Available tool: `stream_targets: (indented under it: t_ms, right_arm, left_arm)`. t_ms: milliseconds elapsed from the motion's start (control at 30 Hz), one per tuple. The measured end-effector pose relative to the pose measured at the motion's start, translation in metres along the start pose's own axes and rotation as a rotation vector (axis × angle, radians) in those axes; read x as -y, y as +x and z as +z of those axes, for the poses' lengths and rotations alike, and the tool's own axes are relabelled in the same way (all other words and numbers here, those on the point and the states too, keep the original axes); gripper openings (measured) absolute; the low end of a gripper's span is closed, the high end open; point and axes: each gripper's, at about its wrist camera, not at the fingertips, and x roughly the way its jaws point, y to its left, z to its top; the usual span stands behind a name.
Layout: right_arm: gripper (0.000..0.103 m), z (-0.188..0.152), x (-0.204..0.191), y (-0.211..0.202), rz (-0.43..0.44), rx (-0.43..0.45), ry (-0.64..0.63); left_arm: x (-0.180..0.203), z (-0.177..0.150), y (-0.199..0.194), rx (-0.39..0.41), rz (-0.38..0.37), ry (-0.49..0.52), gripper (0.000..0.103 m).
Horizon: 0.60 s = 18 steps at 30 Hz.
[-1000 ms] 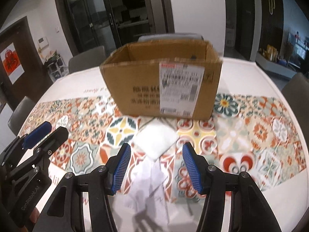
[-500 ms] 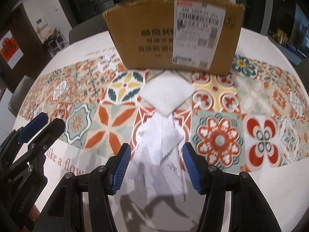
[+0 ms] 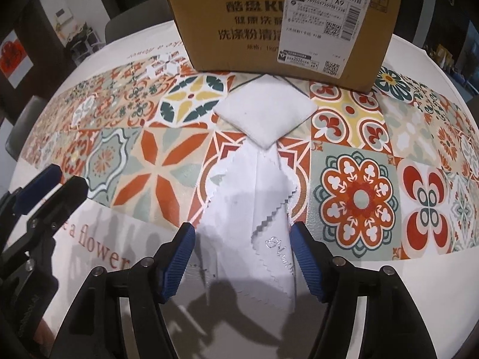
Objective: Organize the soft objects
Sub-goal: 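Move both tools back down toward the white cloths on the table, then grasp the white zigzag-edged cloth with the right tool while the left tool grasps the white square cloth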
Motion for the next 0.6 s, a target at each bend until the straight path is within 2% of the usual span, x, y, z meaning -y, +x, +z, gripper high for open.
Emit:
stream_targets:
  t_ms: [267,367,433,467,533,600]
  right_arm:
    - [0.064,-0.002,-0.009,0.004,-0.07,0.029,-0.087]
    - [0.052,-0.003,-0.011,0.003,-0.06,0.043,-0.099]
    - [0.033,-0.002,-0.012,0.002,-0.056,0.05,-0.107]
    - [0.03,-0.002,-0.013,0.001,-0.051,0.053,-0.113]
    - [0.016,-0.001,-0.013,0.001,-0.045,0.053,-0.115]
    - [0.01,0.0,-0.01,0.001,-0.034,0.048,-0.104]
  left_arm:
    - [0.002,-0.002,0.004,-0.014,0.004,0.002,0.045]
    - [0.003,-0.002,0.005,-0.016,0.004,0.0,0.045]
    - [0.002,-0.002,0.005,-0.016,0.002,-0.001,0.045]
    - [0.003,-0.001,0.005,-0.015,0.002,-0.003,0.045]
    - [0.004,0.0,0.005,-0.014,0.0,-0.004,0.045]
    - [0.006,0.001,0.004,-0.012,-0.006,-0.003,0.045]
